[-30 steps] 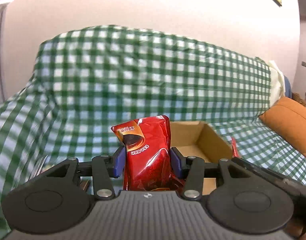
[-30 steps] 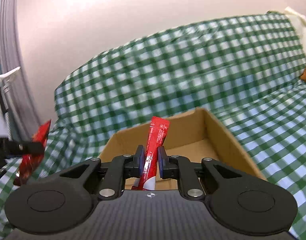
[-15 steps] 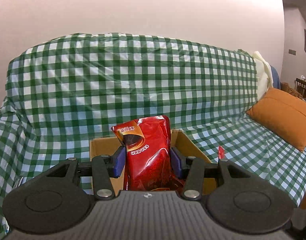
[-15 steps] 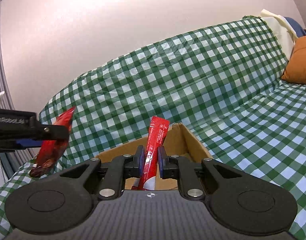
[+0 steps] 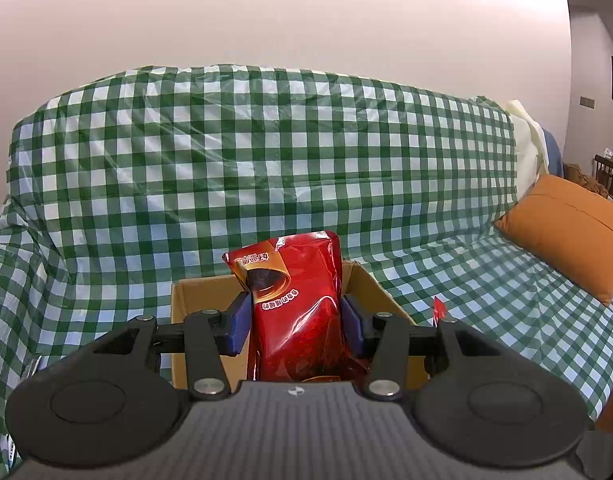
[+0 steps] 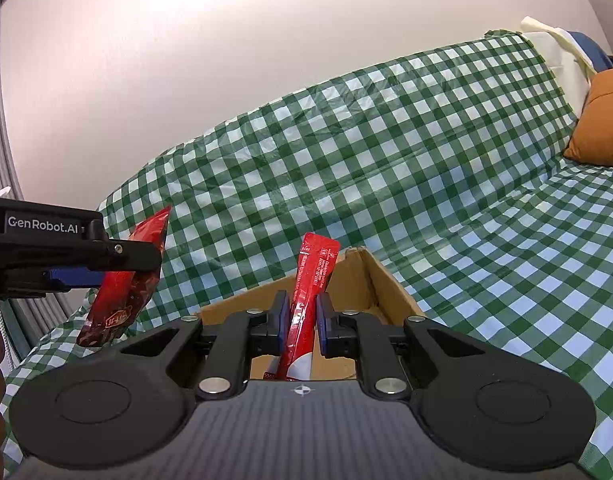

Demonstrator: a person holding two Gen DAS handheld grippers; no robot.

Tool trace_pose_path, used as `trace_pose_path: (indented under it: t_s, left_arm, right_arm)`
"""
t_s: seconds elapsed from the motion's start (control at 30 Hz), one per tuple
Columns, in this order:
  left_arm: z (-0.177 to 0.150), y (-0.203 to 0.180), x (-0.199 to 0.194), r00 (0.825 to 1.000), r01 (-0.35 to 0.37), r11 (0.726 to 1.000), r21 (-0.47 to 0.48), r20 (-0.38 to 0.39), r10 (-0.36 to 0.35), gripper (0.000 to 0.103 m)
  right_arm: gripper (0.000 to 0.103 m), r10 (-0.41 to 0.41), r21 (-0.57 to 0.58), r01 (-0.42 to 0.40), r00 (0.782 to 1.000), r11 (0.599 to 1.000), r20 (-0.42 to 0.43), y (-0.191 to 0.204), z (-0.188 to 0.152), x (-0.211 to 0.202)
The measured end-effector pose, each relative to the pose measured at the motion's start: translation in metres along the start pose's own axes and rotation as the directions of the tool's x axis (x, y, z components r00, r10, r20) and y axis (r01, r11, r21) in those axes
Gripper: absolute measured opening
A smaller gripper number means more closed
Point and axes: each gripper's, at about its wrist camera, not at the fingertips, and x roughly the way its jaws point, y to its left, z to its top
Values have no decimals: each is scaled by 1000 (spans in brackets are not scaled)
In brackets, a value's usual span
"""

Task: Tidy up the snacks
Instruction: 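Carry both snacks over the box and open both tools to drop them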

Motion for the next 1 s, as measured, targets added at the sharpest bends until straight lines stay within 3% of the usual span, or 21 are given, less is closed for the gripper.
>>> trace_pose_path:
  t_s: [0.8, 0.9, 0.93, 0.97, 1.0]
  left_arm:
    - [3, 3, 2, 1000, -7, 1000, -17, -5, 7, 54]
    - [3, 2, 8, 999, -12, 1000, -25, -37, 11, 70]
    - [2, 2, 9, 999, -20, 999, -27, -48, 19, 77]
    - [2, 2, 9, 999, -26, 999, -27, -46, 24, 79]
    - [0, 2, 9, 999, -26, 999, -28, -43, 25, 79]
  right_arm:
    - [16, 11, -38, -11, 1000, 999, -9, 0, 2, -1]
    - [20, 12, -33, -13, 1000, 999, -27, -1, 2, 2]
    - [39, 16, -28, -17, 998, 999, -53, -2, 1, 5]
    - [67, 5, -28, -7, 998, 1000, -70, -1, 1, 7]
    - [76, -11, -35, 9, 998, 999, -64, 0, 1, 7]
